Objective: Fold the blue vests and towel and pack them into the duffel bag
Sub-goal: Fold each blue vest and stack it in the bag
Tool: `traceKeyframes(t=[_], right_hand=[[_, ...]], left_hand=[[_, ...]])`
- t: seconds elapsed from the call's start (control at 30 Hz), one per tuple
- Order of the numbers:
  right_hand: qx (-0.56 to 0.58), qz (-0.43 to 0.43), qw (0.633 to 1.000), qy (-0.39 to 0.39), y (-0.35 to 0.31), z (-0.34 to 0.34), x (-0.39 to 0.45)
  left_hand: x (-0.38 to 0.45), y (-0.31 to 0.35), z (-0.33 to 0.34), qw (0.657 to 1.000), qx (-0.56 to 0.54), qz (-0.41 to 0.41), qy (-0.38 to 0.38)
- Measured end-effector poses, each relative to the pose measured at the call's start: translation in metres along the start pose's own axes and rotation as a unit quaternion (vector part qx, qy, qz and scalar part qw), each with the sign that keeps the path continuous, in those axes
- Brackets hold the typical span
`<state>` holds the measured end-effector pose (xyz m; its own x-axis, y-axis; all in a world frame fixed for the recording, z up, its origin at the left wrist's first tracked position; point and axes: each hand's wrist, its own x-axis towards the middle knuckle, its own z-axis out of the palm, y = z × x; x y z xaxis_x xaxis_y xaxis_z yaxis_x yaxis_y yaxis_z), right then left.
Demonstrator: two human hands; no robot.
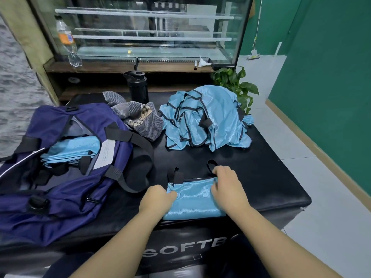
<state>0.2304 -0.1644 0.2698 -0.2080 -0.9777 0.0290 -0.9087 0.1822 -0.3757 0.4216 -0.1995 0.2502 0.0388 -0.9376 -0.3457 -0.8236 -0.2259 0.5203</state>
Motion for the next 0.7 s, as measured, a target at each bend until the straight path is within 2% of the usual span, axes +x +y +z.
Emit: traceKeyframes(t=[0.1,0.23,0.37,0.5,0.7], right_hand=[[0.002,-0.117,0.993,-0.012,-0.016,-0.012,-0.003],[0.025,-0.239,0.966,-0.100,-0.048,-0.026,-0.003],[-0.025,-0.283,0.939,-0.192,-0.084,-0.038,0.009],[-0.073,-0.278,0.922,-0.259,-0.116,-0.046,0.027],[-0.181,-0.317,0.901,-0.233,-0.155,-0.054,0.045]], left_hand=[[-0.003,0.002,-0.003,0.998,-0.055,0.028,0.007],[-0.012,0.004,-0.010,0.986,-0.128,0.097,0.033],[-0.020,0.007,-0.029,0.976,-0.148,0.152,0.046],[-0.024,0.008,-0.057,0.967,-0.153,0.191,0.066],[-0.021,-0.006,-0.092,0.950,-0.222,0.206,0.080]])
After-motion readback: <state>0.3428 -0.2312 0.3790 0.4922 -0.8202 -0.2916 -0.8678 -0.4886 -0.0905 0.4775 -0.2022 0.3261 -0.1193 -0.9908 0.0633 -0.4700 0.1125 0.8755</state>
